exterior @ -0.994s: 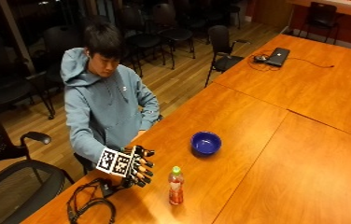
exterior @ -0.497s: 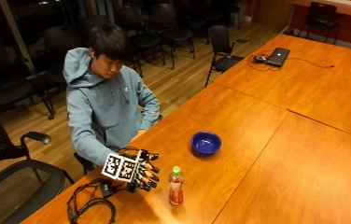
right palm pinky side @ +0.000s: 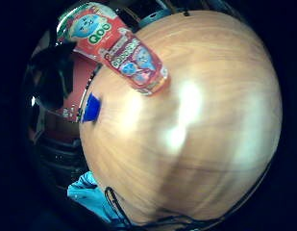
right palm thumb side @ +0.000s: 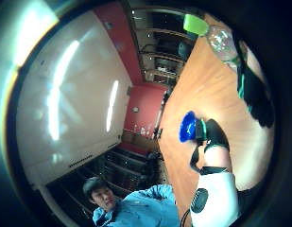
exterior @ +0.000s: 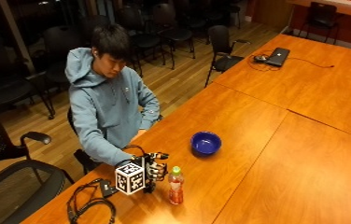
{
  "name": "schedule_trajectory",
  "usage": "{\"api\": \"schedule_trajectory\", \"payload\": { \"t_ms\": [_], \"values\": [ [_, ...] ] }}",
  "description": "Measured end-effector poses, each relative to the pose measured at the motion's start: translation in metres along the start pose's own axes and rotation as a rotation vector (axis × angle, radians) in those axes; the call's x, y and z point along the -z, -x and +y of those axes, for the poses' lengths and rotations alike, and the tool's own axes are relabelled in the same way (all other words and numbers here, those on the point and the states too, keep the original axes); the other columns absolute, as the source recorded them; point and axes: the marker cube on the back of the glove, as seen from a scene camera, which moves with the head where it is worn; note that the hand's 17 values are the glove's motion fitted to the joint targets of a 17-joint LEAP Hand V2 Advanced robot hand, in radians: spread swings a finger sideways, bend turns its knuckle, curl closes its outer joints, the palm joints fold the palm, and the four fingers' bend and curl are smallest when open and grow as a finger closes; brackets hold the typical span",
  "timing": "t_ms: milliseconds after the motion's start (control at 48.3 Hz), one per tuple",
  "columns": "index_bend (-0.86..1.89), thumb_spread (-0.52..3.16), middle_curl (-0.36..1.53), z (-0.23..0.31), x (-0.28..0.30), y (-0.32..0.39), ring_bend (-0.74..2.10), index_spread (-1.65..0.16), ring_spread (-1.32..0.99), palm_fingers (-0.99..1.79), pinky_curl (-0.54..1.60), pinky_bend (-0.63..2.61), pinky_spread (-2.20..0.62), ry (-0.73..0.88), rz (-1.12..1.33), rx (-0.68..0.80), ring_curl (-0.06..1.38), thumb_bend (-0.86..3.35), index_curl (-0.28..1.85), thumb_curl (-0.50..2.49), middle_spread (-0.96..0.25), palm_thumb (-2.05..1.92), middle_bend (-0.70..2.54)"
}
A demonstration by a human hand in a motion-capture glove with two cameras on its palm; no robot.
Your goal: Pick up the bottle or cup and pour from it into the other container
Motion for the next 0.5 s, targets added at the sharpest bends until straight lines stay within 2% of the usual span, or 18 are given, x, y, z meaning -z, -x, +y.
{"api": "schedule_trajectory", "payload": {
  "t_ms": [124,186,497],
  "values": [
    [0.27,0.82,0.48,-0.004,-0.015,0.007,0.65,-0.17,-0.12,1.35,0.34,0.59,-0.16,0.0,-0.11,0.012,0.43,0.03,0.4,0.52,-0.03,1.02,0.45],
    [0.31,0.81,0.51,-0.007,-0.02,0.012,0.69,-0.18,-0.13,1.36,0.37,0.63,-0.17,0.003,-0.144,0.021,0.46,0.04,0.44,0.53,-0.04,1.08,0.5],
    [0.57,0.77,0.68,-0.024,-0.038,0.037,0.84,-0.21,-0.21,1.19,0.52,0.83,-0.18,0.029,-0.121,0.051,0.6,0.1,0.61,0.63,-0.11,1.24,0.75]
  ]
}}
